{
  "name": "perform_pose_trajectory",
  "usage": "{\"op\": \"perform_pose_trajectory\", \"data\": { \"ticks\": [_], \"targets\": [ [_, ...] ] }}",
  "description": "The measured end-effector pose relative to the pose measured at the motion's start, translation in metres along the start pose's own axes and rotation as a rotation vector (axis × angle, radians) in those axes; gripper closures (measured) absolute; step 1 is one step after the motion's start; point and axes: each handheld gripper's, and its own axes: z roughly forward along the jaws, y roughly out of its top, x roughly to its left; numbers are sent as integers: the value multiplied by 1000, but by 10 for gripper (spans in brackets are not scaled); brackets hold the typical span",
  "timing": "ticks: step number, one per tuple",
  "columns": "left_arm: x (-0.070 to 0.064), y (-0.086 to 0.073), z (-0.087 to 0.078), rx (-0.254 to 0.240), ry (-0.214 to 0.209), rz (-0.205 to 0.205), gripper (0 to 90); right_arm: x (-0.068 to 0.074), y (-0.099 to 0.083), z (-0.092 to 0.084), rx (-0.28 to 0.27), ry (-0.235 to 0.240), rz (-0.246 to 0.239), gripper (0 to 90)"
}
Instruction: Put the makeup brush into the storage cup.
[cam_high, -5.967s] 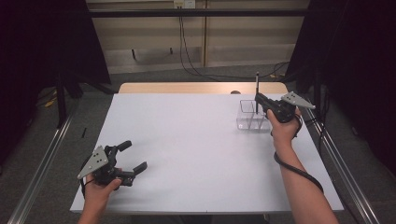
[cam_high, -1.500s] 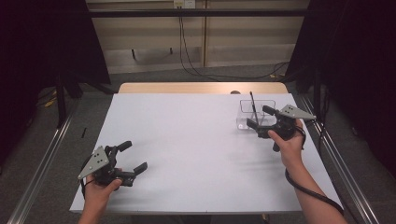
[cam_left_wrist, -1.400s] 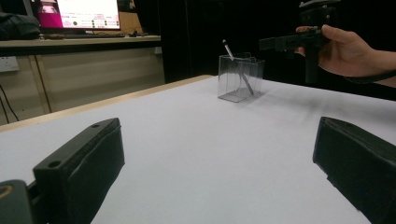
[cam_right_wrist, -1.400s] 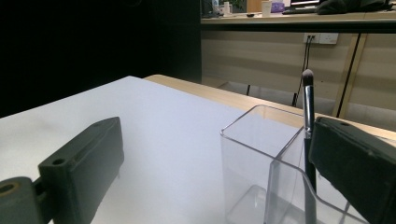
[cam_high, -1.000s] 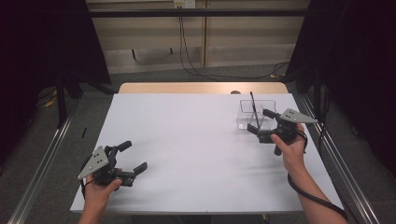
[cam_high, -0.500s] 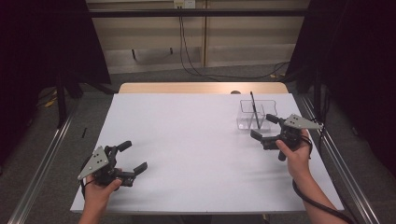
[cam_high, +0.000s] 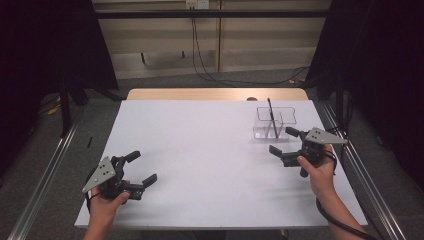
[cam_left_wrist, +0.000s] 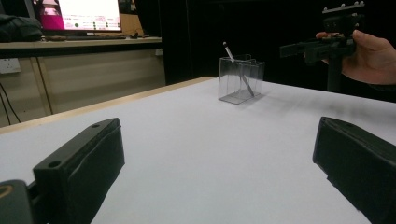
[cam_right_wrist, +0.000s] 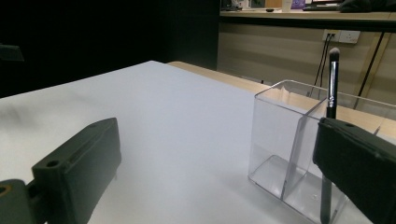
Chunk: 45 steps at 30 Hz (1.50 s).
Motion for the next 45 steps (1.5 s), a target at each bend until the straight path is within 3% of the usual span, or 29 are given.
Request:
{"op": "perform_pose_trajectory", "data": {
  "ticks": [45],
  "targets": [
    [0,0,1,-1,0,-4,18,11,-25,-38,63,25,-21,4]
  ]
}}
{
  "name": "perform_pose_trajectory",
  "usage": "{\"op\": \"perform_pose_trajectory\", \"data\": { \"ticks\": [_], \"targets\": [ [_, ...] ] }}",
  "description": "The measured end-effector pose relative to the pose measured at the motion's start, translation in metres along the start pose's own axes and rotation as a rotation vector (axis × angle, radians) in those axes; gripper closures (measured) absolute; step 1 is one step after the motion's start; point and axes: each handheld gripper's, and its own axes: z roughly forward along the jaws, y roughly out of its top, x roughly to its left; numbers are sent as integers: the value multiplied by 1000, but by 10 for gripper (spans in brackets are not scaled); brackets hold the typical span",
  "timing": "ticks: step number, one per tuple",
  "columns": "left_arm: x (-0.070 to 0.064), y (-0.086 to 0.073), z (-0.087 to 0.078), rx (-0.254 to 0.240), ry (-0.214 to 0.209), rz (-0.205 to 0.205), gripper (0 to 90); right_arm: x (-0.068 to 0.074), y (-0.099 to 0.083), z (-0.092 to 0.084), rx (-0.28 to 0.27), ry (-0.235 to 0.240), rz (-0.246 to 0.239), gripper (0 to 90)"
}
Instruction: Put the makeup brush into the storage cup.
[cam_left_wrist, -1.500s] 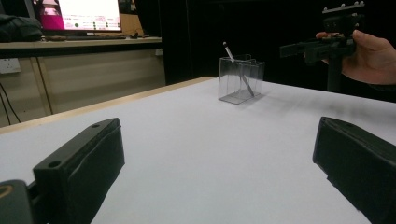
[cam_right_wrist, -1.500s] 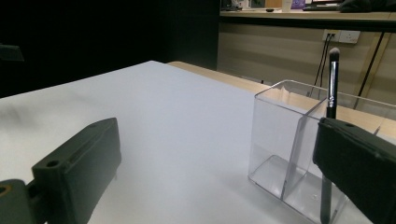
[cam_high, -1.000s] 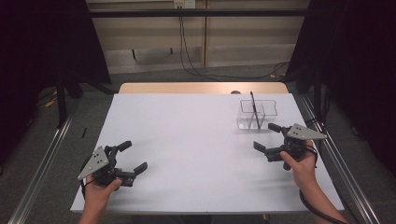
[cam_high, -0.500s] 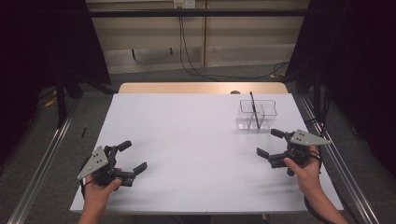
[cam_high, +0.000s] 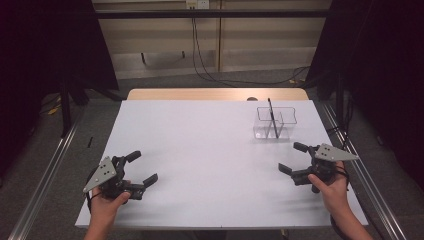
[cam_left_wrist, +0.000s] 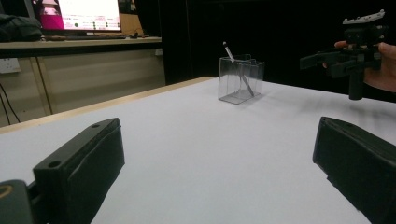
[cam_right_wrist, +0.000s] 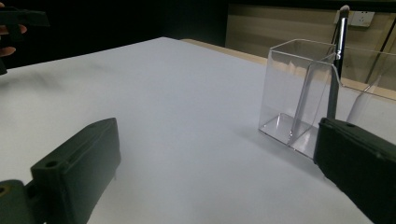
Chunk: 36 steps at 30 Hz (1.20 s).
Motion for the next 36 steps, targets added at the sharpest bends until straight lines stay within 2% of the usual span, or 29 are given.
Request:
{"op": "perform_pose_trajectory", "data": {
  "ticks": [15,28,36],
  "targets": [
    [0,0,1,0,1,1,18,-1,-8,-14,23,-5,-10,3],
    [0,0,0,-1,1,-3,18,5,-15,-25,33,-11,-28,3],
    [0,0,1,1,-1,0,18,5,-20,-32,39,-20,-20,2]
  ]
}}
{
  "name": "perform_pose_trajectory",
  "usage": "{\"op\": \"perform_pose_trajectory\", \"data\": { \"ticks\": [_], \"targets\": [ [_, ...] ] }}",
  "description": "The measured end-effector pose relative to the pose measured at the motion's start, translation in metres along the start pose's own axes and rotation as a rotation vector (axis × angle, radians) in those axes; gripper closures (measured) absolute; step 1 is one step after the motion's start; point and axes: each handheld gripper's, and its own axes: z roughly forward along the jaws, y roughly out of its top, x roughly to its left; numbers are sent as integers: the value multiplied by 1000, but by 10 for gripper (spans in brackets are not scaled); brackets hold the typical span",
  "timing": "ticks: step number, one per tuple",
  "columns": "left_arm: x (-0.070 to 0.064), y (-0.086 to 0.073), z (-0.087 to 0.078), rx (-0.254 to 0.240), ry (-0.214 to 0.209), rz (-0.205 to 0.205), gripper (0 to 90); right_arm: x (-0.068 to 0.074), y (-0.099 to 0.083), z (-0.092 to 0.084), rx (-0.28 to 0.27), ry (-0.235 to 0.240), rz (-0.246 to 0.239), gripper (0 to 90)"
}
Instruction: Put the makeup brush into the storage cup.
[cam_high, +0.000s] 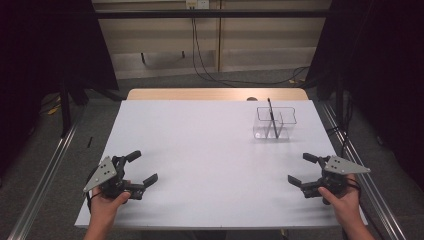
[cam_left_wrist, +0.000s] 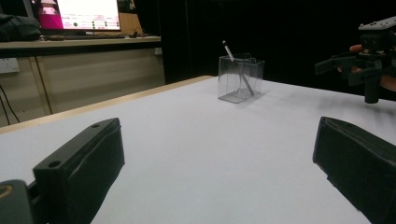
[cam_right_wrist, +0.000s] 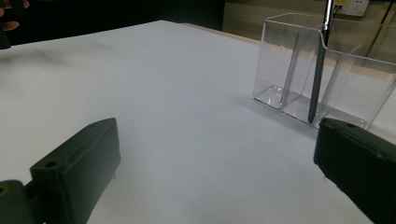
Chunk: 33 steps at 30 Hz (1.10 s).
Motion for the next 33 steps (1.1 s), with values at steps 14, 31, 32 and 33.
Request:
{"op": "perform_pose_trajectory", "data": {
  "ticks": [14,31,32,33],
  "targets": [
    [1,1,-1,2,3,12,18,5,-3,1,17,15,-8,2],
    [0,0,1,5,-1,8,18,6,-2,-3,7,16,-17,2],
    [0,1,1,9,-2,13,18,6,-2,-3,8,16,-16,2],
    [0,1,1,8,0,14,18,6,-2,-3,6,15,-14,2]
  ]
}}
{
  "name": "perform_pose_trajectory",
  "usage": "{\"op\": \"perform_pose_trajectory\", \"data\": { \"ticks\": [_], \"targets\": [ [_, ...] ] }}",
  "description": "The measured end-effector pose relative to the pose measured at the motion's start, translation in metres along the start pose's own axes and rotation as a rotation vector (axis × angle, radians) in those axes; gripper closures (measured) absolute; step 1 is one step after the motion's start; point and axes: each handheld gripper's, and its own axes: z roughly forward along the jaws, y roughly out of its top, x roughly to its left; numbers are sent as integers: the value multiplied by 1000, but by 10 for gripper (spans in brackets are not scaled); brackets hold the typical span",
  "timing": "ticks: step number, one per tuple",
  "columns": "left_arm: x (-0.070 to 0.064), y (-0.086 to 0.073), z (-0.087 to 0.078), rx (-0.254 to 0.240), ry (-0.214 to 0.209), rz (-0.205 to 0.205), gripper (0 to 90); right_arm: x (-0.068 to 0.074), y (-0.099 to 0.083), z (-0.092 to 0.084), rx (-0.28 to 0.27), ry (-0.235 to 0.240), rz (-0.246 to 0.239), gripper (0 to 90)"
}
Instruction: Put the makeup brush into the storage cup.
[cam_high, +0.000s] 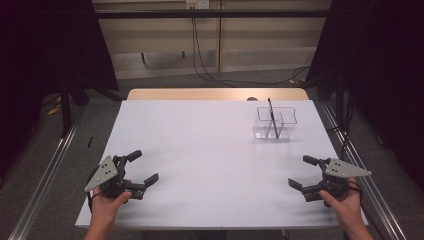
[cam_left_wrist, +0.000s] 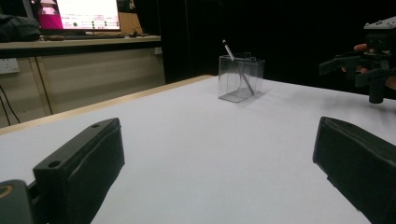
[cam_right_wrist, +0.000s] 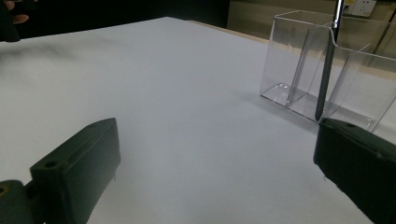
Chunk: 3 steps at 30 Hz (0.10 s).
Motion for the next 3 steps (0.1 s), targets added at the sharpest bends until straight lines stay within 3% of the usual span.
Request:
{"op": "perform_pose_trajectory", "data": {
  "ticks": [3],
  "targets": [
    [0,0,0,-1,0,-1,18,0,0,-1,0,-1,-2,2]
  ]
}}
